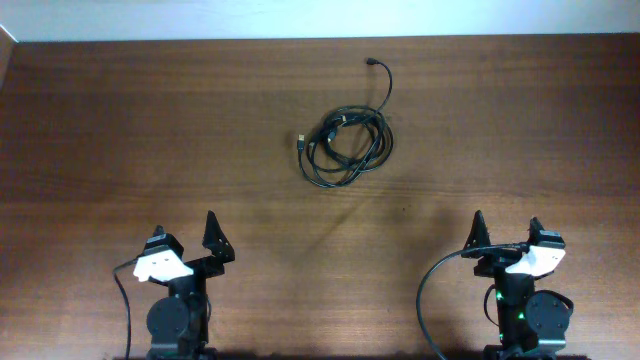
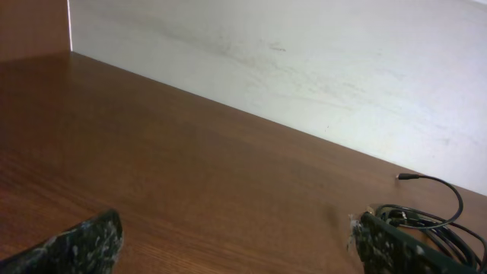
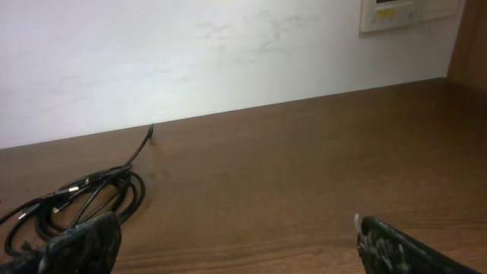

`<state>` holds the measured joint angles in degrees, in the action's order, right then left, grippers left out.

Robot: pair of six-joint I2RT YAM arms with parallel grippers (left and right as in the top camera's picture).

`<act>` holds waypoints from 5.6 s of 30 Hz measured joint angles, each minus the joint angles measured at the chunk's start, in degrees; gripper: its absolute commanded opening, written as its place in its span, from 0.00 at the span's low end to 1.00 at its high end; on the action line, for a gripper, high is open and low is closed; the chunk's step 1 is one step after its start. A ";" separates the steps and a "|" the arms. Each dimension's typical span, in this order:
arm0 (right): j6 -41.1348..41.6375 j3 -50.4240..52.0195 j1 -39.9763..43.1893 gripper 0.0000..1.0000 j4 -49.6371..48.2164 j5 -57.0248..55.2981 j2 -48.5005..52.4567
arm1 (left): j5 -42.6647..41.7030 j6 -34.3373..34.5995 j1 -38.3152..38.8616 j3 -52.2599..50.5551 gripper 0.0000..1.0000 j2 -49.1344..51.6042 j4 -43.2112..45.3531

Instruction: Untangle cables

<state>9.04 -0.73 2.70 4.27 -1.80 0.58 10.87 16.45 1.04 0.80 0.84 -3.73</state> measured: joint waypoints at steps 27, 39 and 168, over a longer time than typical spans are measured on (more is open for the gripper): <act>0.04 0.00 0.00 0.98 -0.02 -0.02 0.00 | 0.00 0.00 0.00 0.00 0.99 0.00 -0.02; 0.07 0.07 0.00 0.98 -1.09 2.58 0.00 | 0.00 0.00 0.00 0.00 0.99 0.00 0.00; -18.51 -118.36 -18.18 0.93 45.51 -1.18 131.58 | -18.91 -15.34 13.70 86.53 0.99 71.17 -62.01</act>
<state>-9.47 -119.09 -15.49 49.78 -2.98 132.16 -8.03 1.10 14.74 87.33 72.01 -65.73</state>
